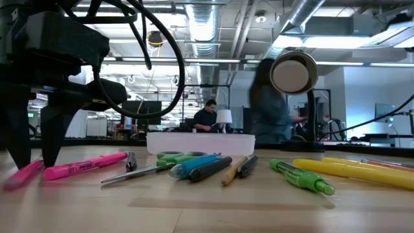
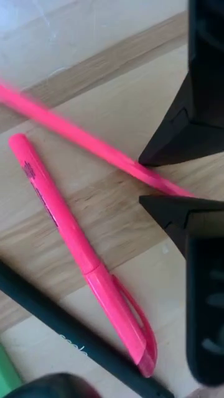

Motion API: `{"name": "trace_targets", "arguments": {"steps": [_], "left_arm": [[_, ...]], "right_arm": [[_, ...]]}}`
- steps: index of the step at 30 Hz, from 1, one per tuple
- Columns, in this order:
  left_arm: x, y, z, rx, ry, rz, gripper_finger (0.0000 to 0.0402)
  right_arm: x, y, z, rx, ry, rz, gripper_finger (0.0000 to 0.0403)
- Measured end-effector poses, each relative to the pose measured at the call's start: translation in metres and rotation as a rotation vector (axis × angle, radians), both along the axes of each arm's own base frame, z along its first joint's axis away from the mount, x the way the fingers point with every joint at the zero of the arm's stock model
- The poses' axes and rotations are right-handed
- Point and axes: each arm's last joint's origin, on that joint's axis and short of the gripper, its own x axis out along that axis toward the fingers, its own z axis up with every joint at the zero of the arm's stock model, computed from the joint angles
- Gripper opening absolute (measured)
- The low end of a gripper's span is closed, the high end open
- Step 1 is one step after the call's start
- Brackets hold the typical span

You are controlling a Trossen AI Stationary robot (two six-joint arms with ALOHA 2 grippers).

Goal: Pick & place school supplies into a supply box
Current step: Put the pink pencil into the supply box

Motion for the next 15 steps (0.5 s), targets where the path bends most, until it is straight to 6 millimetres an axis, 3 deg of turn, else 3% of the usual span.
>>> {"name": "trace_targets", "arguments": {"steps": [7, 15], "left_arm": [[-0.0004, 0.0002, -0.0002, 0.006, 0.002, -0.004, 0.0011], [-0.0007, 0.0005, -0.0006, 0.011, 0.003, -0.003, 0.0024]], "right_arm": [[-0.0005, -0.0001, -0.0018, -0.009, 0.018, -0.001, 0.02], [-0.0007, -0.0002, -0.0024, -0.01, 0.024, -0.001, 0.02]]}}
